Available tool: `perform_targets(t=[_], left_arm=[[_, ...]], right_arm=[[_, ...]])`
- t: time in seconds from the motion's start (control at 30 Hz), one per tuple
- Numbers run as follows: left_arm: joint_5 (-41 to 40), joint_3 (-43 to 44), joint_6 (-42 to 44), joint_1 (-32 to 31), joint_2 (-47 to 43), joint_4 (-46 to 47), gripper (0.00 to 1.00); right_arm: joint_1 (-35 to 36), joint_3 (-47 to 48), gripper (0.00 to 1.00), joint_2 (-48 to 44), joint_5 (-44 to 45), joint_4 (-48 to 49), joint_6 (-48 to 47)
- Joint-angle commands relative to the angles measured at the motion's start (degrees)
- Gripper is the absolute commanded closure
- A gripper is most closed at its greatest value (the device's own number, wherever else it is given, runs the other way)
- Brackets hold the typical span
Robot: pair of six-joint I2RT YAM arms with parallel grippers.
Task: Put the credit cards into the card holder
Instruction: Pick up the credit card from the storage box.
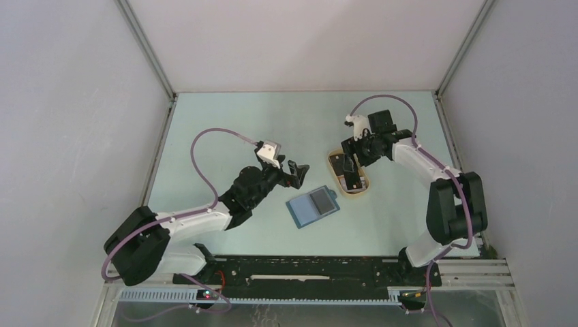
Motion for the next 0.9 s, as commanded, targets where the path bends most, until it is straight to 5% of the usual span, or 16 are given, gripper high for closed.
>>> perform_targets(t=[0.0, 0.43, 0.87], left_arm=[[1.07, -0.55, 1.75, 0.23, 0.27, 3.03, 0.0], [1.68, -0.84, 1.66, 0.27, 0.35, 3.45, 0.0], [2.04, -1.06, 1.67, 0.24, 0.35, 4.0, 0.0]], right_arm=[[0.44, 1.3, 0.3, 2.12, 4.29, 0.73, 2.99], [2.4, 2.82, 0.34, 6.89, 4.76, -0.88, 7.4], [6.45, 2.8, 0.25, 7.13, 13.46, -0.04, 10.91]])
